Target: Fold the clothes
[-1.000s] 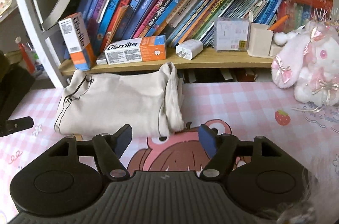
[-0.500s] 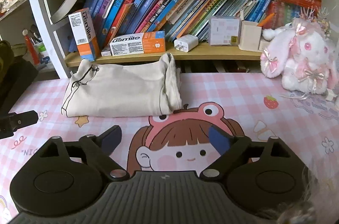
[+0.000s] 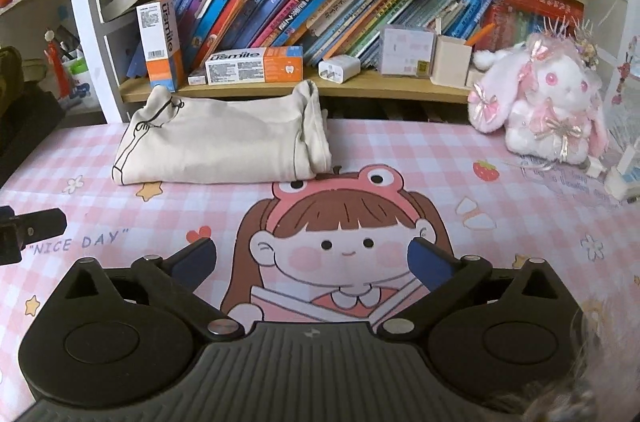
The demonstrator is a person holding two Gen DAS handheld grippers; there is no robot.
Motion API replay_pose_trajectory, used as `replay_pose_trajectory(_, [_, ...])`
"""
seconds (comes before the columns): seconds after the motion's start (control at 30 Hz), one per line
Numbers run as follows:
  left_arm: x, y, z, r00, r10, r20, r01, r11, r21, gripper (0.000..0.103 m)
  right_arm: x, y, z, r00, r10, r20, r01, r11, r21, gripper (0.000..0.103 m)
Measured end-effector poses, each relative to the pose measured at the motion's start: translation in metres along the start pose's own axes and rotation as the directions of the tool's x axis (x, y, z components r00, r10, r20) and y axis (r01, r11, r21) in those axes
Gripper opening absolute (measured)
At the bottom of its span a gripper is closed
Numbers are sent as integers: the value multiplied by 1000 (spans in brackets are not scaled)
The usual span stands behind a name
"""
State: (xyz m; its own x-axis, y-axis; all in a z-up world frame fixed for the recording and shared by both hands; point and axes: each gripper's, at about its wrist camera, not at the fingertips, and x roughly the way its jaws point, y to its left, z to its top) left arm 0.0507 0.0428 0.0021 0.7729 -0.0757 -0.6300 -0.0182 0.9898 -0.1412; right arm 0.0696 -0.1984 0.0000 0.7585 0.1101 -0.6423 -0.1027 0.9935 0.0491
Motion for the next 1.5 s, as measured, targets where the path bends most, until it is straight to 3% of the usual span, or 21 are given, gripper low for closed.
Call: replay_pose_trajectory(1.5, [-6,-1,-4,1000,15,-3,-15,1000,-3,96,-4,9,-13,1000,-15,-13,15,1000,-7,103])
